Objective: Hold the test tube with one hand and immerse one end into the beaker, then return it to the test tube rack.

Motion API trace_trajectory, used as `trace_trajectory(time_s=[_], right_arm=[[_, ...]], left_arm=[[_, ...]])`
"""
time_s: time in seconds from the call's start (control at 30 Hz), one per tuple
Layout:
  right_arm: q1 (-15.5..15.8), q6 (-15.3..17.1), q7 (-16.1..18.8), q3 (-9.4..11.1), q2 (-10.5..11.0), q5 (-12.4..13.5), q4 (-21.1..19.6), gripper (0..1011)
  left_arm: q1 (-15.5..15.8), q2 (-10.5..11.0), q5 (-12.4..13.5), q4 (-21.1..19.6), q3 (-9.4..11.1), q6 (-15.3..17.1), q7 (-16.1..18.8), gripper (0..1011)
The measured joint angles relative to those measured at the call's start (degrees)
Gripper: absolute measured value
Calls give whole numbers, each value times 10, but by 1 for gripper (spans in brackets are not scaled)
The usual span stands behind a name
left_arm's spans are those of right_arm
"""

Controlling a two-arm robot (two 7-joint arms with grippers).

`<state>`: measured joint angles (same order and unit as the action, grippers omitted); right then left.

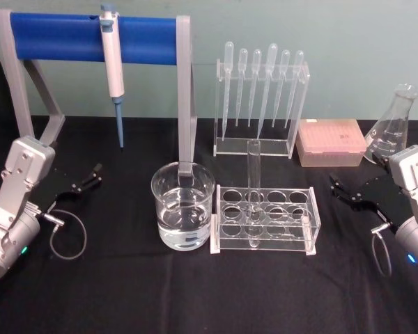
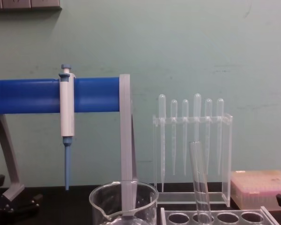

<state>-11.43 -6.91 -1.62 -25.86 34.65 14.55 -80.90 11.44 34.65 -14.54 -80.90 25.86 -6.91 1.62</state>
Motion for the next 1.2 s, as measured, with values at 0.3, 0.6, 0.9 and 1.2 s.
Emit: trace_trajectory(time_s=[0.3, 0.6, 0.9, 1.2], right_arm=[[0, 0, 0, 0, 0, 0, 0, 1003], [0, 0, 0, 0, 0, 0, 0, 1003], [0, 0, 0, 0, 0, 0, 0, 1003], [85, 2, -8, 38, 42, 6, -101, 1003]], left_arm=[[0, 0, 0, 0, 0, 0, 0, 1000], [0, 0, 0, 0, 0, 0, 0, 1000], [0, 0, 0, 0, 0, 0, 0, 1000], [0, 0, 0, 0, 0, 0, 0, 1000]])
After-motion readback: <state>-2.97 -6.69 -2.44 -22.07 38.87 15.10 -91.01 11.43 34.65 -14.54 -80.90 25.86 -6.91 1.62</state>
